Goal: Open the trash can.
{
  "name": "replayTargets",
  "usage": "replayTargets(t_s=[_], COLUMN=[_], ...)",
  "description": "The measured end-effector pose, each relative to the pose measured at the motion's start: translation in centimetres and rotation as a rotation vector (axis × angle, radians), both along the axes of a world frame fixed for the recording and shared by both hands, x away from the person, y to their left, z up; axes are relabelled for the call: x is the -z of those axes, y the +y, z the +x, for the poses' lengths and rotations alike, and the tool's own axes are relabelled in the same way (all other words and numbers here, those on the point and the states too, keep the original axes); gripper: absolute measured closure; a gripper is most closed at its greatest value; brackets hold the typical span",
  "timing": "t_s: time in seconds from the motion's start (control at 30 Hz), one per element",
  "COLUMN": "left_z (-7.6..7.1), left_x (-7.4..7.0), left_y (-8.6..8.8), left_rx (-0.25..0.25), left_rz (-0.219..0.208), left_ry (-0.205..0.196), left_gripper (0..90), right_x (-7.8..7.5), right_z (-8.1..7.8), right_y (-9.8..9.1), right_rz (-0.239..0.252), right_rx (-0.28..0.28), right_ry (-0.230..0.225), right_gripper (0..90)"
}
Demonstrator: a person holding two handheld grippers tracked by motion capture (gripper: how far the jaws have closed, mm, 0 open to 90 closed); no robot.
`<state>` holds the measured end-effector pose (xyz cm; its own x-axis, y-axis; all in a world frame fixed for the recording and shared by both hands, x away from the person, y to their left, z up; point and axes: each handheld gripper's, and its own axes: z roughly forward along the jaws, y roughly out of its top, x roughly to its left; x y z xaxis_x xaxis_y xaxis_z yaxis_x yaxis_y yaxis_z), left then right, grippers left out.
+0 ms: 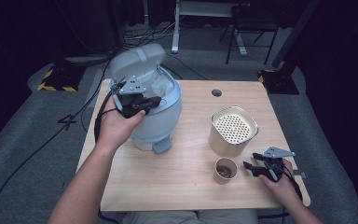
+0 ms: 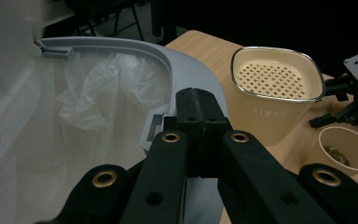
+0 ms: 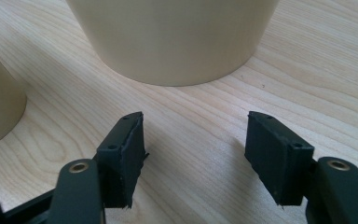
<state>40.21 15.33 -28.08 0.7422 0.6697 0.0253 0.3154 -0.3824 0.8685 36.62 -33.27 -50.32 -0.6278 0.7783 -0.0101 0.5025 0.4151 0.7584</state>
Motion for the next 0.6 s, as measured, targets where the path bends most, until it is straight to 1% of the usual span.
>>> replayTargets(t_s=[0.07, 0.13, 0.23, 0.27, 0.3, 0.33, 0.37, 0.4, 0.43, 0.47, 0.5, 0.53, 0.57, 0.6], left_z=[0.0, 0.0, -0.1, -0.2, -0.2, -0.3, -0.6, -0.8, -0.8, -1.5, -1.5, -2.0, -2.6, -2.6], left_x=[0.0, 0.0, 0.0, 0.1, 0.1, 0.2, 0.4, 0.5, 0.5, 0.6, 0.6, 0.6, 0.8, 0.8], left_y=[0.0, 0.1, 0.2, 0.3, 0.3, 0.3, 0.4, 0.4, 0.4, 0.4, 0.4, 0.4, 0.4, 0.4], left_rx=[0.001, 0.013, 0.011, 0.017, 0.017, 0.020, 0.045, 0.058, 0.058, 0.104, 0.104, 0.126, 0.135, 0.135], left_rz=[0.003, -0.013, -0.025, -0.057, -0.057, -0.074, -0.108, -0.125, -0.125, -0.141, -0.141, -0.143, -0.135, -0.135], left_ry=[0.004, 0.009, 0.011, 0.010, 0.010, 0.009, 0.005, 0.000, 0.000, -0.009, -0.009, -0.012, -0.021, -0.021], left_gripper=[90.0, 90.0, 88.5, 73.3, 67.3, 62.3, 58.9, 55.3, 51.8, 49.5, 48.4, 48.4, 45.7, 45.0], right_x=[0.0, 0.0, 0.0, 0.0, 0.0, 0.0, 0.0, 0.0, 0.0, 0.0, 0.0, 0.0, 0.0, 0.0], right_z=[0.0, 0.0, 0.0, 0.0, 0.0, 0.0, 0.0, 0.0, 0.0, 0.0, 0.0, 0.0, 0.0, 0.0], right_y=[0.0, 0.0, 0.0, 0.0, 0.0, 0.0, 0.0, 0.0, 0.0, 0.0, 0.0, 0.0, 0.0, 0.0], right_rz=[0.000, 0.000, 0.000, 0.000, 0.000, -0.001, 0.000, -0.001, -0.001, 0.000, 0.000, 0.001, -0.001, -0.001], right_rx=[0.000, -0.001, 0.000, 0.001, 0.001, 0.002, 0.002, 0.001, 0.001, 0.001, 0.001, 0.001, 0.001, 0.001], right_ry=[0.000, 0.000, 0.001, 0.002, 0.002, 0.002, 0.003, 0.002, 0.002, 0.002, 0.002, 0.002, 0.002, 0.002], right_gripper=[37.8, 37.8, 37.8, 37.8, 37.8, 37.8, 37.8, 37.8, 37.8, 37.8, 37.8, 37.8, 37.8, 37.8])
